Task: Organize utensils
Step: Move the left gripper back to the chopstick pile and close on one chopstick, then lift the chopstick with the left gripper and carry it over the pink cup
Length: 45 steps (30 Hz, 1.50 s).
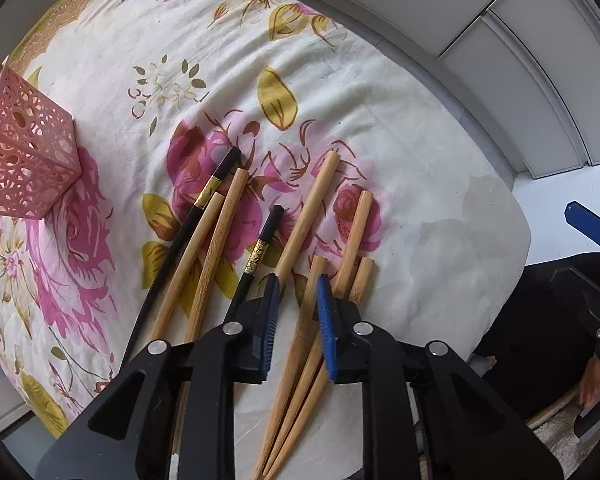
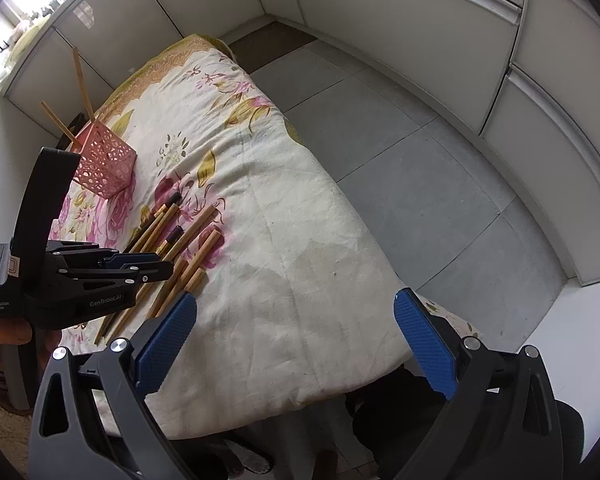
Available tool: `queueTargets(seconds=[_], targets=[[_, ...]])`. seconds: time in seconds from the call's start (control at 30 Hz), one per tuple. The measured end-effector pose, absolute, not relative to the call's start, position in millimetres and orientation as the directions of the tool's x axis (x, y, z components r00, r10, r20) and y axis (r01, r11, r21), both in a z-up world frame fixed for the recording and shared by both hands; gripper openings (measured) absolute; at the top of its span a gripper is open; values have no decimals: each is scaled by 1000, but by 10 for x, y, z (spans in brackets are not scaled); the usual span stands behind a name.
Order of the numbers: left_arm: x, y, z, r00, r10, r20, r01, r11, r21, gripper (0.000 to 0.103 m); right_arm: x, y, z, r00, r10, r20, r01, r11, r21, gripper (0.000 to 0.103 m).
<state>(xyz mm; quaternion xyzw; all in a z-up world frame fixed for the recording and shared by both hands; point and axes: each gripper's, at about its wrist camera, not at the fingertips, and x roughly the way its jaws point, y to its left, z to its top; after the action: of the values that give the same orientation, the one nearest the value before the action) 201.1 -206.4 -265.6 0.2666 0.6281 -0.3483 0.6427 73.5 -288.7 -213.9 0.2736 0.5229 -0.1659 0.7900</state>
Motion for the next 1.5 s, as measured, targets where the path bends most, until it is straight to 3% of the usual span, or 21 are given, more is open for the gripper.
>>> queueTargets(seconds=[0.3, 0.4, 0.57, 0.6, 0.7, 0.77, 1.27, 1.5], targets=[[1936, -2113, -2670, -38, -88, -995, 795, 601, -83, 17, 771, -2872, -2162, 387, 33, -921, 544, 798, 257, 96], [1956, -2136, -2807, -34, -79, -996, 794, 603, -74, 8, 818, -2862, -2175, 377, 29, -926, 550, 797, 249, 96], [1922, -2078, -2777, -3, -104, -995, 802, 593, -64, 6, 1008, -2811, -2333, 314, 95, -945, 571, 776, 268, 95], [1916, -2056, -2769, 2, -109, -994, 799, 598, -63, 6, 1070, -2793, -2387, 294, 111, -949, 580, 769, 270, 92], [1955, -1887, -2750, 17, -126, -992, 783, 619, -65, 6, 1285, -2677, -2566, 210, 138, -968, 585, 776, 237, 66], [2016, -1693, -2658, 21, -158, -987, 771, 632, -85, 6, 1405, -2597, -2692, 144, 159, -977, 591, 778, 214, 37], [2065, -1120, -2278, 24, -337, -941, 748, 631, -207, 6, 1821, -2082, -2716, 27, 142, -990, 672, 731, 123, 35], [2082, -1018, -2198, 37, -366, -930, 741, 635, -220, 7, 2001, -1999, -2752, -38, 107, -993, 691, 721, 52, 24]])
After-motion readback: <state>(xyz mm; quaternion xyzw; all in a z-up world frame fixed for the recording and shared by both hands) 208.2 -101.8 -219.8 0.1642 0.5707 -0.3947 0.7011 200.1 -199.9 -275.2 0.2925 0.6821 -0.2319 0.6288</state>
